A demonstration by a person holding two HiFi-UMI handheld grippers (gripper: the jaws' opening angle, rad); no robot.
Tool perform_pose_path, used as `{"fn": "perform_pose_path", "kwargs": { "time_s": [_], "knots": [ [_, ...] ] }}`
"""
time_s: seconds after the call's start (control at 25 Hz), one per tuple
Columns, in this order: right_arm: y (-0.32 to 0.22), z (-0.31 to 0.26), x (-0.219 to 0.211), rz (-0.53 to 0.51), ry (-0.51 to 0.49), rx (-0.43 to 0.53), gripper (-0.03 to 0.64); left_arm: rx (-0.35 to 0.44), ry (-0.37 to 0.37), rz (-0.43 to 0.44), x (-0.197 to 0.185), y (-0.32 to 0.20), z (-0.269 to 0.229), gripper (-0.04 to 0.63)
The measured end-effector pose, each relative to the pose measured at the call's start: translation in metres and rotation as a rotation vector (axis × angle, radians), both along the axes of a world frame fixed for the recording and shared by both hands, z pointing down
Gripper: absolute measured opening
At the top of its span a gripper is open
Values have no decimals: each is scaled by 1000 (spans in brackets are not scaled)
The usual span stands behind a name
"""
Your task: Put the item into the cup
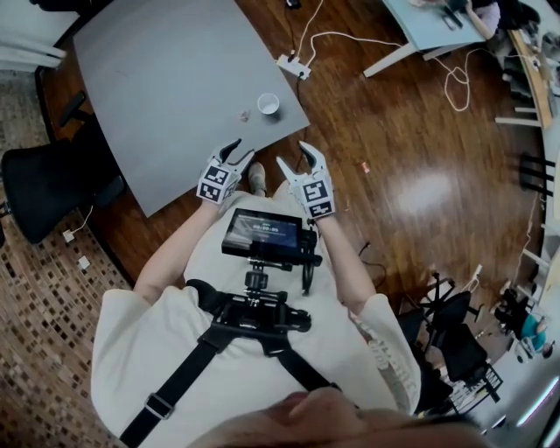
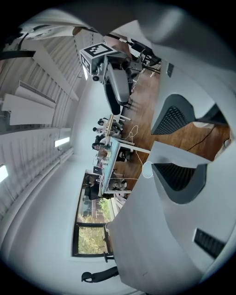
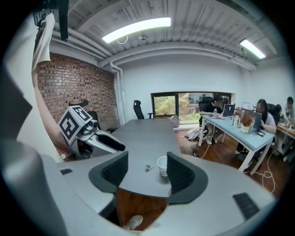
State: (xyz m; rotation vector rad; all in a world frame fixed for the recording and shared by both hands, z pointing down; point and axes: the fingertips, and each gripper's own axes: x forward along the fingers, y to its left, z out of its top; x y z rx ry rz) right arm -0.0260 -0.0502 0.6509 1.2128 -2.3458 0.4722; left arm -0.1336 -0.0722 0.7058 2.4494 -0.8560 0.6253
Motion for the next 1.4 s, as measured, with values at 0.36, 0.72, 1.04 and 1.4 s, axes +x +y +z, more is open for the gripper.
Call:
{"fn": "perform_pose_path", "kwargs": {
  "time_s": [0.36,0.72,1.04,1.4],
  "knots": [
    [-37,11,13,-1,1,-26,278,-53,-60,-57,1,-43,47,196],
    [-92,35,49,-76,21,-80,278,-149,-180,-219,-13,-106,119,196],
    [-117,26,48,-141,65,-91,278,-150,-292,-182,-19,-116,157,196],
    [-120,20,40,-181,92,-93,278,-202,-355,-184,-39,-114,196,163]
  ]
}}
